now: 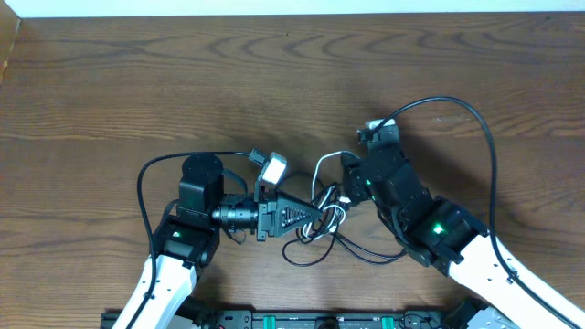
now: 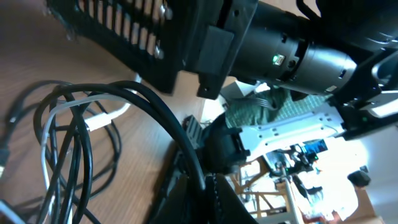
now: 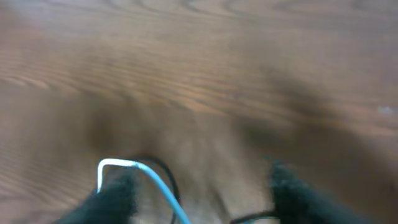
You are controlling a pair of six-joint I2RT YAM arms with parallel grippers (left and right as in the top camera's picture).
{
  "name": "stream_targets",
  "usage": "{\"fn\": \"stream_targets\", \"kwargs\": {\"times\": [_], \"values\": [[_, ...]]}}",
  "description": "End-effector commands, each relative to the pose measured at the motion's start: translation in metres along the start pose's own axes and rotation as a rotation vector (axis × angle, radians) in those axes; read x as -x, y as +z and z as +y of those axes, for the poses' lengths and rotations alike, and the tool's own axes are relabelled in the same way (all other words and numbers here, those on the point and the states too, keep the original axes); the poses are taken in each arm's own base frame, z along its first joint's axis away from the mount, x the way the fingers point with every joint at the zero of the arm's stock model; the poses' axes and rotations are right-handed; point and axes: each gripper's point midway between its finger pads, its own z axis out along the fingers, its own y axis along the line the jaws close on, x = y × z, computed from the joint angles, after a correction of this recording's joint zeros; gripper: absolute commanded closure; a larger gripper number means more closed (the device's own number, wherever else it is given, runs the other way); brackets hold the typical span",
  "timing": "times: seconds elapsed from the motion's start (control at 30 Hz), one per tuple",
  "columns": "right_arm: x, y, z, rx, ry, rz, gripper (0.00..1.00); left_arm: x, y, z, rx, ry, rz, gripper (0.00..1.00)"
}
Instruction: Untangle cables
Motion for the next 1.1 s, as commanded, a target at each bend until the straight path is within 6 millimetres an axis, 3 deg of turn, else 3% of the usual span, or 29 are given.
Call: {"fn": "stream_targets", "kwargs": {"times": [0.0, 0.1, 0.2, 0.27, 0.37, 0.4, 0.7, 0.8, 1.07], "values": [[0.010, -0.008, -0.011, -0.028, 0.064, -0.029, 0.17, 0.007, -0.001, 0.003, 0.033, 0.040, -0.028, 0.92], [0.009, -0.014, -0.021, -0.049, 0.073, -0.022, 0.14, 0.008, -0.001, 0.003, 0.034, 0.042, -0.030, 0.92], [0.002, -0.018, -0.026, -0.047, 0.073, 0.016, 0.20, 0.008, -0.001, 0.003, 0.034, 0.042, -0.030, 0.92], [-0.007, -0.020, -0.018, 0.010, 0.073, 0.061, 0.27, 0.008, -0.001, 0.003, 0.034, 0.042, -0.030, 0.92], [-0.014, -0.022, -0.007, 0.076, 0.073, 0.104, 0.64, 0.008, -0.001, 0.003, 0.034, 0.042, -0.030, 0.92], [-0.015, -0.022, -0.007, 0.079, 0.073, 0.109, 0.68, 0.008, -0.001, 0.003, 0.034, 0.042, -0.030, 0.92], [-0.043, -0.023, -0.018, 0.023, 0.109, 0.222, 0.59, 0.008, -0.001, 0.003, 0.033, 0.042, -0.030, 0.92], [-0.053, -0.026, -0.013, 0.053, 0.107, 0.271, 0.56, 0.008, -0.001, 0.003, 0.033, 0.042, -0.030, 0.92], [-0.067, -0.030, -0.010, 0.079, 0.105, 0.338, 0.57, 0.008, -0.001, 0.003, 0.033, 0.042, -0.030, 0.92]]}}
